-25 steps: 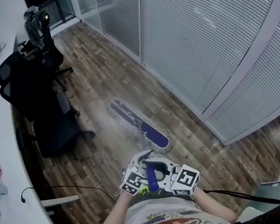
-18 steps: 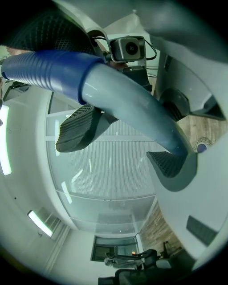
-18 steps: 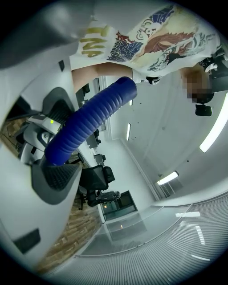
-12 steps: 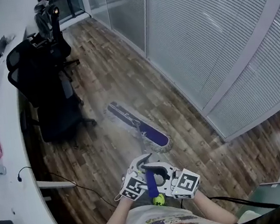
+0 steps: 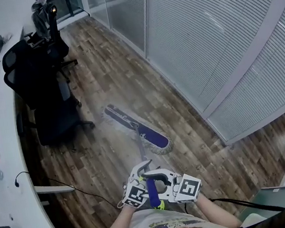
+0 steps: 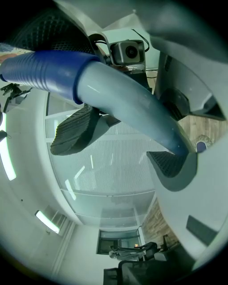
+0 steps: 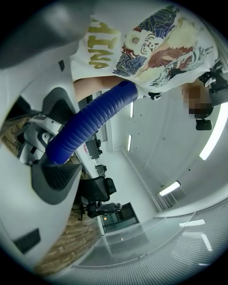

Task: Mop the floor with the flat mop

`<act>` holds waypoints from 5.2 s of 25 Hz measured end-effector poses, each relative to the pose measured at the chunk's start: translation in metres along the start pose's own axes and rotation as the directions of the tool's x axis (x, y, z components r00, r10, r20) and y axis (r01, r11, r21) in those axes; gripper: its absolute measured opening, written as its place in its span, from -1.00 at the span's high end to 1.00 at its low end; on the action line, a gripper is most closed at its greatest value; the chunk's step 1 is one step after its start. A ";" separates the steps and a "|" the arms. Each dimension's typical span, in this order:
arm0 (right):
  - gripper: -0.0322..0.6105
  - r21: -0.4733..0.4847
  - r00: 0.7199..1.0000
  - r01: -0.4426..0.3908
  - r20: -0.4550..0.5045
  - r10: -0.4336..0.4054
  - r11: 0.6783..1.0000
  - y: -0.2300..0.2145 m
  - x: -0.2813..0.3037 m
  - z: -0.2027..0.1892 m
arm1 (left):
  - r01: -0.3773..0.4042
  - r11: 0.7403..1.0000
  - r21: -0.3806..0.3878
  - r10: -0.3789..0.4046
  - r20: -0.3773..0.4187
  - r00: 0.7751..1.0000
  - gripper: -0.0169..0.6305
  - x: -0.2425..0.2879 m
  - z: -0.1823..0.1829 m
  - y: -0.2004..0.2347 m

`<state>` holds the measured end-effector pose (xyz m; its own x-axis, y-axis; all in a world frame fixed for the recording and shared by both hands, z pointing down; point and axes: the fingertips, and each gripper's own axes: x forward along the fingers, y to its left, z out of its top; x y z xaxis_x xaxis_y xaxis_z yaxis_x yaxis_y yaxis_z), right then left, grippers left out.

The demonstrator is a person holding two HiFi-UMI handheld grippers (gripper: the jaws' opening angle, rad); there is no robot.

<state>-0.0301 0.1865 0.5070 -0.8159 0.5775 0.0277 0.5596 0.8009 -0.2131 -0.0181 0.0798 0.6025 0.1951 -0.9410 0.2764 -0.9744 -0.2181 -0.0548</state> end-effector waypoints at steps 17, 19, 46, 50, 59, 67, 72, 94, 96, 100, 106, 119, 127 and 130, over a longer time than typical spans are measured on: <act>0.10 -0.006 1.000 0.024 0.007 -0.024 1.000 -0.194 0.103 0.050 | 0.053 0.998 0.026 -0.052 -0.041 0.998 0.50 0.063 0.000 0.214; 0.10 -0.008 1.000 0.023 0.007 -0.023 1.000 -0.214 0.104 0.054 | 0.062 0.997 0.037 -0.060 -0.055 0.997 0.51 0.076 -0.001 0.230; 0.10 0.013 0.998 -0.037 0.051 0.036 0.999 -0.710 0.092 0.156 | -0.012 0.998 0.055 0.019 -0.118 0.993 0.50 0.410 0.068 0.611; 0.10 0.006 0.997 -0.052 0.057 0.052 0.999 -0.731 0.098 0.166 | -0.049 0.999 0.005 0.050 -0.105 0.993 0.50 0.418 0.072 0.633; 0.10 0.023 0.999 -0.023 0.034 0.022 0.999 -0.673 0.072 0.159 | -0.030 0.999 0.037 0.034 -0.120 0.992 0.50 0.396 0.077 0.573; 0.10 0.018 1.000 0.003 0.015 -0.003 1.000 -0.539 0.060 0.124 | -0.009 0.999 0.041 0.013 -0.107 0.994 0.50 0.317 0.056 0.460; 0.10 0.004 0.999 0.037 0.005 -0.037 0.999 -0.414 0.062 0.084 | -0.019 1.000 0.010 0.019 -0.054 0.998 0.50 0.235 0.029 0.364; 0.10 0.050 0.995 0.093 -0.028 -0.091 0.994 0.010 -0.001 0.018 | 0.060 0.998 -0.021 -0.061 -0.054 0.997 0.49 -0.009 0.008 -0.007; 0.10 0.050 0.996 0.090 -0.022 -0.089 0.995 0.034 -0.012 0.009 | 0.065 0.998 -0.005 -0.066 -0.060 0.996 0.49 -0.018 0.003 -0.034; 0.10 0.042 0.995 0.100 -0.013 -0.100 0.994 0.057 -0.027 -0.006 | 0.092 0.995 0.044 -0.088 -0.075 0.993 0.49 -0.021 -0.008 -0.063; 0.10 0.019 0.996 0.083 -0.017 -0.083 0.996 0.047 -0.025 -0.016 | 0.130 0.990 0.047 -0.126 -0.073 0.989 0.48 -0.013 -0.014 -0.059; 0.10 -0.006 0.987 0.144 -0.072 -0.144 0.990 -0.126 0.031 -0.003 | 0.212 0.975 0.062 -0.211 -0.022 0.977 0.43 0.069 -0.019 0.098; 0.10 -0.016 0.968 0.242 -0.065 -0.243 0.970 -0.363 0.070 0.032 | 0.252 0.964 0.087 -0.252 -0.003 0.968 0.41 0.200 -0.004 0.296; 0.10 -0.016 0.958 0.281 -0.059 -0.282 0.960 -0.440 0.076 0.044 | 0.269 0.957 0.106 -0.270 -0.006 0.963 0.41 0.248 0.000 0.355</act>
<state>-0.3447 -0.1287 0.5603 -0.9305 0.3369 0.1439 0.3099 0.9334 -0.1810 -0.3160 -0.2315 0.6517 0.4504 -0.8454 0.2870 -0.8683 -0.4896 -0.0795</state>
